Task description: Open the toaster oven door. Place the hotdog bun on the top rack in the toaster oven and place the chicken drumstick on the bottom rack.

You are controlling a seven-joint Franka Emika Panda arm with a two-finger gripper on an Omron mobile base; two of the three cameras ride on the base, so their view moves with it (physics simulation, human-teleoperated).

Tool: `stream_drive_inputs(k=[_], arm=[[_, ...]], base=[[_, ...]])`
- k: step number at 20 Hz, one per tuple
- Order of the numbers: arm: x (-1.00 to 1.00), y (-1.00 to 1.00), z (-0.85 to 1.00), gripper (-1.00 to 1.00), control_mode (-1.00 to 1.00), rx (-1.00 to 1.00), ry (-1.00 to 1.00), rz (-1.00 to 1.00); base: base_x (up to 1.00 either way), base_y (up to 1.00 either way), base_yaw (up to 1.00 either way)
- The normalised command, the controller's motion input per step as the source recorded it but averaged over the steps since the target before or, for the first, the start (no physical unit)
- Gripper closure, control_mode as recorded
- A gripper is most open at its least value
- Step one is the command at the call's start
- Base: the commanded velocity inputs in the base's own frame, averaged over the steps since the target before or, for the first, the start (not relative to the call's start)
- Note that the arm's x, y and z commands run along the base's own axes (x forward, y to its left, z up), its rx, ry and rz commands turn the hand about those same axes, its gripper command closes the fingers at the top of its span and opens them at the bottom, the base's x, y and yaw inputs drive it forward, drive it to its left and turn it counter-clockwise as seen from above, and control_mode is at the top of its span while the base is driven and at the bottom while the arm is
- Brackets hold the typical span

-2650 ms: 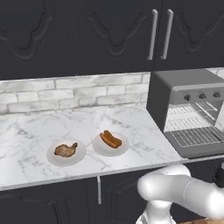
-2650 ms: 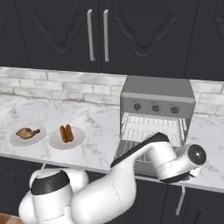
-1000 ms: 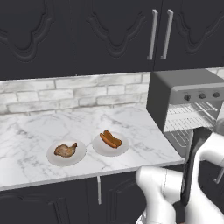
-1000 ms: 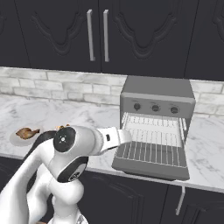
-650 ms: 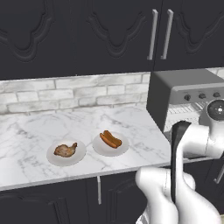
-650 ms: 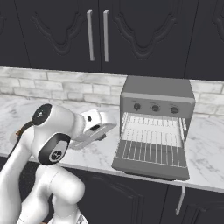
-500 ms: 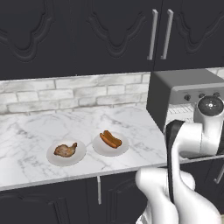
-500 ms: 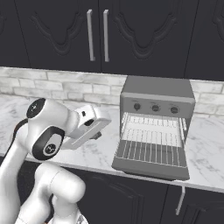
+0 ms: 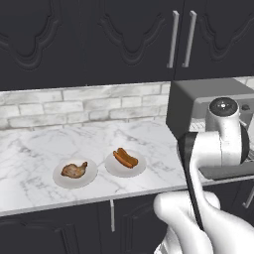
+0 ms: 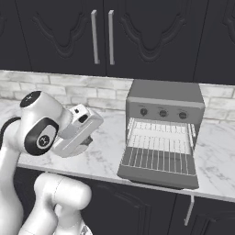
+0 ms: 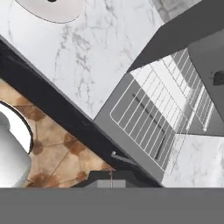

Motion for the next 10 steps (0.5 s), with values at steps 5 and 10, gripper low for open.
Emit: stream_drive_inputs(k=[5, 10], arm=[[0.00, 0.40, 0.00, 1.00, -1.00, 0.00, 0.09, 0.25], [0.00, 0.38, 0.00, 1.00, -1.00, 0.00, 0.00, 0.43]], base=[[0.00, 0.00, 0.00], [0.00, 0.00, 0.00]])
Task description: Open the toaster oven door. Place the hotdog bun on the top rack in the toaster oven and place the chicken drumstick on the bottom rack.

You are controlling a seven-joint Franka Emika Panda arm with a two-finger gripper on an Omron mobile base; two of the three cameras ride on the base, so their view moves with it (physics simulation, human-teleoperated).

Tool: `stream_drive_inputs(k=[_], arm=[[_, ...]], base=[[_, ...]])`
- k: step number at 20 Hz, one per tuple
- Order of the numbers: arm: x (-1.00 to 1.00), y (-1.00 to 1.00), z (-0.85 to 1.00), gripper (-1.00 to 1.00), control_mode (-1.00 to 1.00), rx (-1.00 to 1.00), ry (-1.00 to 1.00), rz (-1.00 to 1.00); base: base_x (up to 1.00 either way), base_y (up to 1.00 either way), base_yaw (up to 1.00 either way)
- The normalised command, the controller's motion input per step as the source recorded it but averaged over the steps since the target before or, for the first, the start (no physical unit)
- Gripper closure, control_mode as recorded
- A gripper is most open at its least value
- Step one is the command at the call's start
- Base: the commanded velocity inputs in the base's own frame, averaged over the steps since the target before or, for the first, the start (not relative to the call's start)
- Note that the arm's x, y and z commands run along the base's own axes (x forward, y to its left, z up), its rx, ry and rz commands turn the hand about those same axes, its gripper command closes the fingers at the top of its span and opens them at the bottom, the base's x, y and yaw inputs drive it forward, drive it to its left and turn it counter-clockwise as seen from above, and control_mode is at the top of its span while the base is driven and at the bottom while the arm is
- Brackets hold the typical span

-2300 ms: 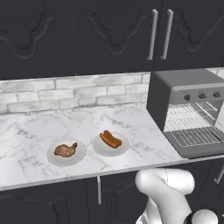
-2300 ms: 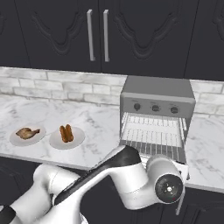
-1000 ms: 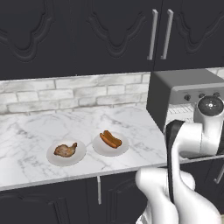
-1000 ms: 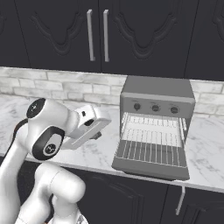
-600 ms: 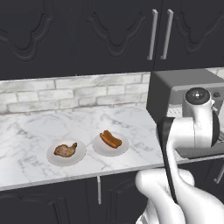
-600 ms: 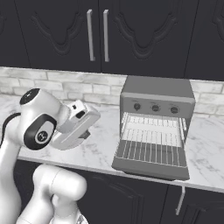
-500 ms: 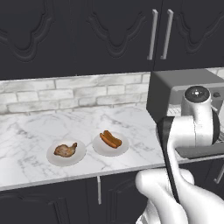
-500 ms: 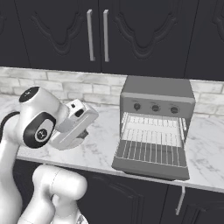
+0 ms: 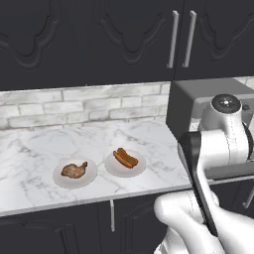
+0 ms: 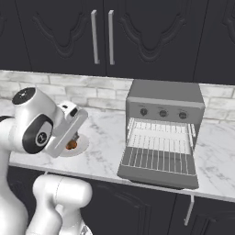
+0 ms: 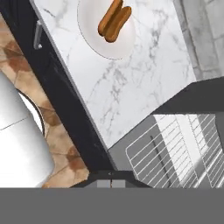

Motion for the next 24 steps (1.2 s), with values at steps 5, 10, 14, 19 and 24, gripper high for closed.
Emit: stream_drive_inputs(k=[5, 10, 14, 19, 24], arm=[[0.00, 0.37, -0.01, 1.00, -1.00, 0.00, 0.00, 0.53], [0.02, 0.41, -0.02, 1.00, -1.00, -0.01, 0.00, 0.53], [0.24, 0.39, -0.02, 1.00, -1.00, -0.03, 0.00, 0.42], [0.33, 0.47, -0.03, 1.00, -1.00, -0.04, 0.00, 0.38], [0.19, 0.50, -0.11, 1.00, -1.00, -0.06, 0.00, 0.34]], base=[[0.00, 0.00, 0.00], [0.00, 0.00, 0.00], [0.00, 0.00, 0.00], [0.00, 0.00, 0.00], [0.00, 0.00, 0.00]])
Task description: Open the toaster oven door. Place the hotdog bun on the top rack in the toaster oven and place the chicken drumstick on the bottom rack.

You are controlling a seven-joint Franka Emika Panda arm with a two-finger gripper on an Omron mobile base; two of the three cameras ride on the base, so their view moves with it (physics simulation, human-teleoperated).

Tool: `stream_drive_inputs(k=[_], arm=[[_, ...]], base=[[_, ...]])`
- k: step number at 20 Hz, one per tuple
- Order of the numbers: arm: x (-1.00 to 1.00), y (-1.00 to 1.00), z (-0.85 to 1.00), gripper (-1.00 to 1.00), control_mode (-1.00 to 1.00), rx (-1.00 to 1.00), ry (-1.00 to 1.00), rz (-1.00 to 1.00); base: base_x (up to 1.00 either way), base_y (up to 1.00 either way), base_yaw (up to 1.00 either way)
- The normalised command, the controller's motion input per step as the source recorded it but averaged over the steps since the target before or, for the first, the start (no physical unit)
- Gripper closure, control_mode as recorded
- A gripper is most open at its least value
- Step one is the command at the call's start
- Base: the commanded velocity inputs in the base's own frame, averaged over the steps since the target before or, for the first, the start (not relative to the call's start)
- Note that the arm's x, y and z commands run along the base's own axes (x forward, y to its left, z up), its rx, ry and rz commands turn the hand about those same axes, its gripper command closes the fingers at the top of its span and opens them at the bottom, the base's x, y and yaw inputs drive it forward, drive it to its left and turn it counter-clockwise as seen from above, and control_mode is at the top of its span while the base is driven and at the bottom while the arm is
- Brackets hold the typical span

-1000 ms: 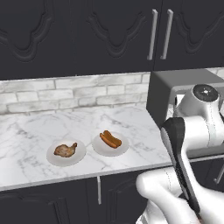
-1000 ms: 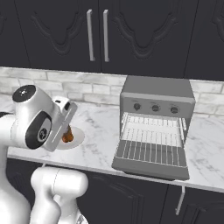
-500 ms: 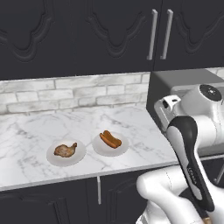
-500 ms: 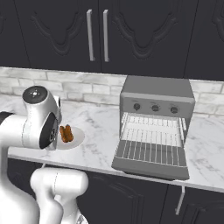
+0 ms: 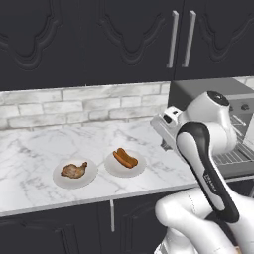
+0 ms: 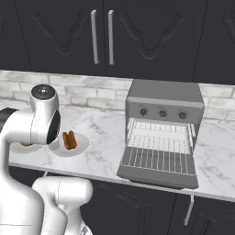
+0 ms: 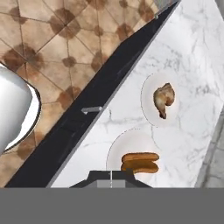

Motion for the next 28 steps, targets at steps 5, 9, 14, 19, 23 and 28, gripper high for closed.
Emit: stream_drive_inputs(k=[5, 9, 14, 19, 23, 28], arm=[[0.02, 0.51, -0.13, 1.00, -1.00, -0.06, -0.01, 0.25], [0.00, 0.53, -0.15, 1.00, -1.00, -0.07, 0.00, 0.18], [0.00, 0.45, -0.10, -1.00, -1.00, -0.05, 0.00, 0.19], [0.00, 0.35, -0.11, -1.00, -1.00, -0.02, 0.00, 0.20], [0.04, 0.43, -0.18, -1.00, -1.00, -0.04, 0.00, 0.19], [0.16, 0.47, -0.19, -1.00, -1.00, -0.06, 0.00, 0.17]], base=[[0.00, 0.00, 0.00], [0.00, 0.00, 0.00], [0.00, 0.00, 0.00], [0.00, 0.00, 0.00], [0.00, 0.00, 0.00], [0.00, 0.00, 0.00]])
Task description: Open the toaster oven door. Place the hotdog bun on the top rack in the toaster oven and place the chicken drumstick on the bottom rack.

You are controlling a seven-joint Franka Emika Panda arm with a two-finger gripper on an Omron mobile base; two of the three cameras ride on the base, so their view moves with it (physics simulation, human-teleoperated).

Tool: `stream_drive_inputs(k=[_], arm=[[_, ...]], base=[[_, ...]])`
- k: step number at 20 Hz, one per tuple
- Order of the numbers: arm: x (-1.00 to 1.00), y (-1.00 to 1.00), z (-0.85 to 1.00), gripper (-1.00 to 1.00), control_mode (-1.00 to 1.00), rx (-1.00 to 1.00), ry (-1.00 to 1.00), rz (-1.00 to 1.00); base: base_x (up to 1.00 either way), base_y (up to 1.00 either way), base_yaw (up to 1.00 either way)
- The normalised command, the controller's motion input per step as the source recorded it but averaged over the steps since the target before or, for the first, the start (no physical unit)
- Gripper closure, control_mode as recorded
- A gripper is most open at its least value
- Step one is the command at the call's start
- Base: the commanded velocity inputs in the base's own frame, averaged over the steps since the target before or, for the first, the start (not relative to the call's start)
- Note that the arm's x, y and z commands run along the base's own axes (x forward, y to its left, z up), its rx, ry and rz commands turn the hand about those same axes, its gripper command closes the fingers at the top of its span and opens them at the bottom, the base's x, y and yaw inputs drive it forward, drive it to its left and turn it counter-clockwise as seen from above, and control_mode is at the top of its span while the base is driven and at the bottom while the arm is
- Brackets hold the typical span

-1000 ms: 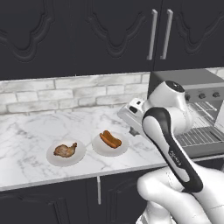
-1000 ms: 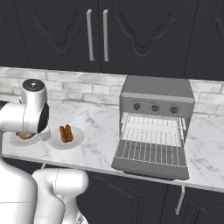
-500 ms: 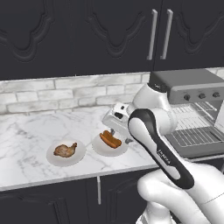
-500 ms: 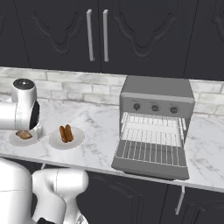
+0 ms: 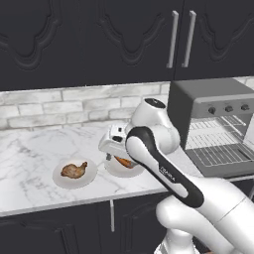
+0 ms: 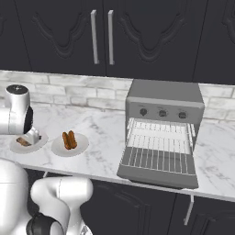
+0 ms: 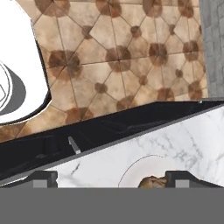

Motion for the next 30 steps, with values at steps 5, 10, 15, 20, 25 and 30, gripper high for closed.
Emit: stream_drive_inputs(k=[5, 10, 15, 20, 25, 30], arm=[[0.12, 0.23, -0.17, -1.00, -1.00, -0.03, 0.00, 0.05], [0.05, 0.02, -0.24, -1.00, -1.00, 0.00, -0.01, 0.00], [0.06, 0.01, -0.23, -1.00, -1.00, 0.00, 0.00, 0.00], [0.16, 0.04, -0.08, -1.00, -1.00, 0.00, -0.06, 0.00], [0.23, 0.09, -0.02, -1.00, -1.00, 0.00, -0.07, 0.00], [0.22, 0.06, 0.00, -1.00, -1.00, 0.00, 0.00, 0.00]], base=[[0.00, 0.00, 0.00], [0.00, 0.00, 0.00], [0.00, 0.00, 0.00], [0.00, 0.00, 0.00], [0.00, 0.00, 0.00], [0.00, 0.00, 0.00]])
